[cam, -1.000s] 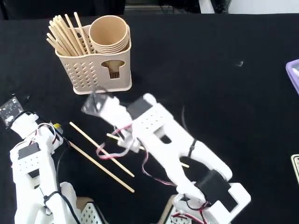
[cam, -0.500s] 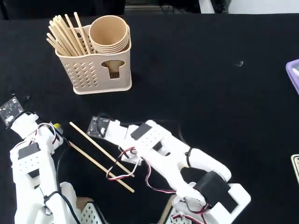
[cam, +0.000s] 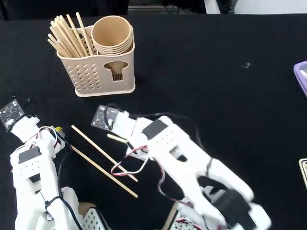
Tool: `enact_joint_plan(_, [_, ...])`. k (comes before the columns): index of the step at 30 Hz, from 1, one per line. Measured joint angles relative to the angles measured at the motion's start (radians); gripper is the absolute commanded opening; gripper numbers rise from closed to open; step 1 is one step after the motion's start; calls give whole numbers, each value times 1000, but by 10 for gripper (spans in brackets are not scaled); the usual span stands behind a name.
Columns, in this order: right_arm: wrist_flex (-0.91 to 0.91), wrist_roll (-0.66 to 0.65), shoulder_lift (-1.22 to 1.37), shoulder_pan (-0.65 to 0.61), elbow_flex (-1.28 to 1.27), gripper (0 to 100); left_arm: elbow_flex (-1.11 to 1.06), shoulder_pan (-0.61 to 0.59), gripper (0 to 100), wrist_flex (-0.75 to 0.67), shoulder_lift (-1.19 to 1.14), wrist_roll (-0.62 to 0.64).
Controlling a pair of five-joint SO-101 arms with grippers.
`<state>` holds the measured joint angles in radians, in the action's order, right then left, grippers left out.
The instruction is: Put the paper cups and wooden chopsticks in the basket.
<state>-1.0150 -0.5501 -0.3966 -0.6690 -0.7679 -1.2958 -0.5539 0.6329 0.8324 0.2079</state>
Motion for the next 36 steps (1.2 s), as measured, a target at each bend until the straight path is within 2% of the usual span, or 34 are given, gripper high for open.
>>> enact_joint_plan(5, [-51,40,-241,6,103,11,0,0,213,0,0,0])
enact_joint_plan(8, [49,126,-341,5,169,11,0,0,213,0,0,0])
enact_joint_plan(10, [184,213,-359,5,180,11,0,0,213,0,0,0])
enact_joint_plan(14, [571,399,-331,5,183,11,0,0,213,0,0,0])
enact_joint_plan(17, [848,445,-247,5,222,11,0,0,213,0,0,0])
enact_joint_plan(20, [1025,453,-118,-2,322,11,0,0,213,0,0,0])
enact_joint_plan(31, [1091,453,480,-2,959,11,0,0,213,0,0,0])
enact_joint_plan(36, [1091,453,686,-2,1057,11,0,0,213,0,0,0])
